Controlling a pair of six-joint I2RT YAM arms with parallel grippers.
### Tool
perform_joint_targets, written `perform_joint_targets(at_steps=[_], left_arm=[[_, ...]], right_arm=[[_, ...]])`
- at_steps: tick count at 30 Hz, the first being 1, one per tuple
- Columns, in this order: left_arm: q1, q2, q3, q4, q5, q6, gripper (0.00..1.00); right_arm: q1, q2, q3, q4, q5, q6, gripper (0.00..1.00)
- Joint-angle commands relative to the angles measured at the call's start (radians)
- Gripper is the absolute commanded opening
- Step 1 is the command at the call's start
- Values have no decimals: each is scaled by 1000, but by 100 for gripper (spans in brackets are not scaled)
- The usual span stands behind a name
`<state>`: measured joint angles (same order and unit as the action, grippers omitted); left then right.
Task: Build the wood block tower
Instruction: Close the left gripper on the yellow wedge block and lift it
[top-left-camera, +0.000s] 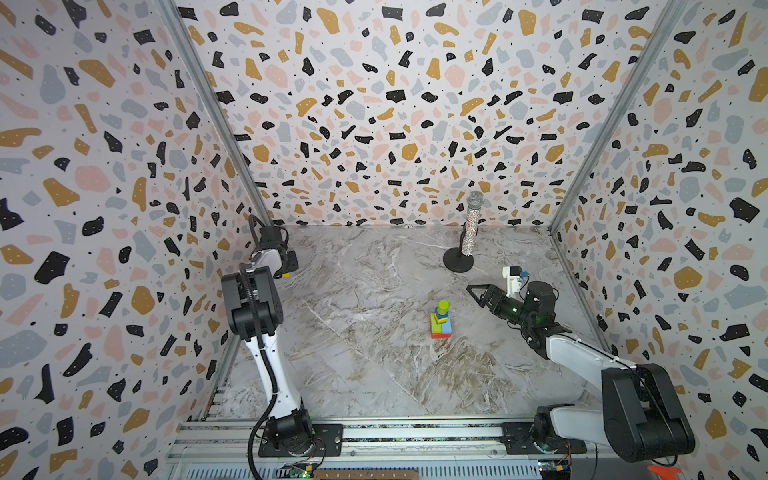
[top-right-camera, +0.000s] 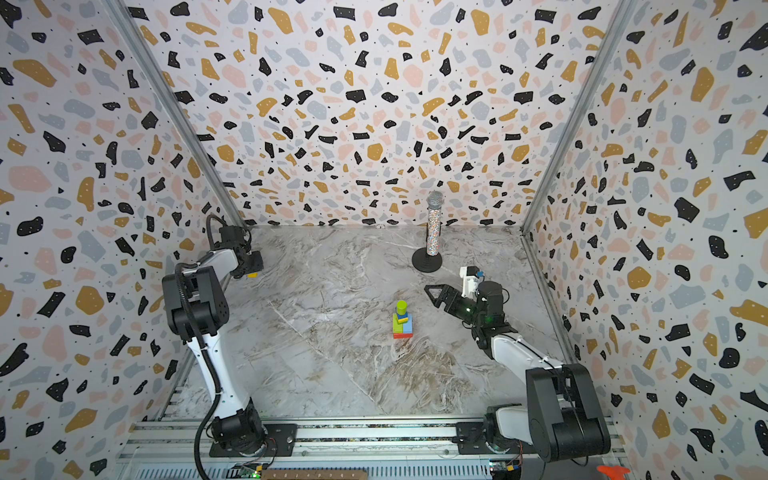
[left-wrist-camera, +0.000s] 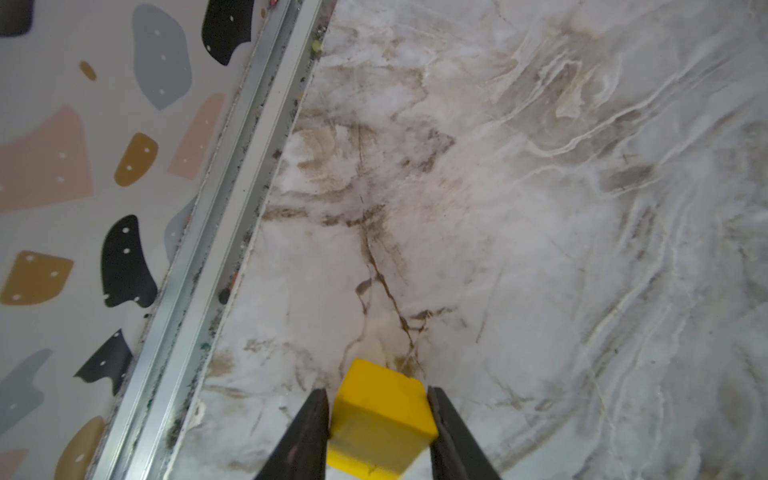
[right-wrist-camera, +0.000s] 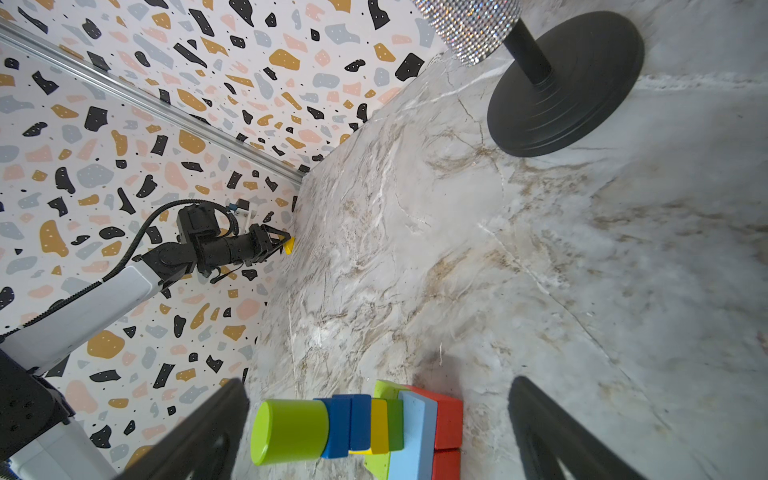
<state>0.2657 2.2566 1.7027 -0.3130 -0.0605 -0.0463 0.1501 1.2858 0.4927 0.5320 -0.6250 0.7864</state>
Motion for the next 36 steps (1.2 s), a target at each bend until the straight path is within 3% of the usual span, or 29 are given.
perform_joint_targets(at_steps=[1, 6, 12, 20, 31, 36], left_arm=[[3, 15, 40, 8, 3, -4, 43], [4, 22, 50, 4, 3, -2, 40], [4, 14, 50, 0, -8, 2, 30], [4, -41, 28, -13, -18, 3, 27], [-4, -232, -83, 15, 60, -38, 28], [-78, -317, -122, 31, 59, -54, 28]], right_arm=[[5, 0, 17, -1, -9, -17, 99], [5, 4, 17, -1, -8, -17, 99], [7, 10, 19, 6, -11, -13, 99], [13, 1, 20, 7, -26, -6, 99], [35, -21, 51, -18, -100, 10, 99], [43, -102, 90, -134, -75, -35, 99]])
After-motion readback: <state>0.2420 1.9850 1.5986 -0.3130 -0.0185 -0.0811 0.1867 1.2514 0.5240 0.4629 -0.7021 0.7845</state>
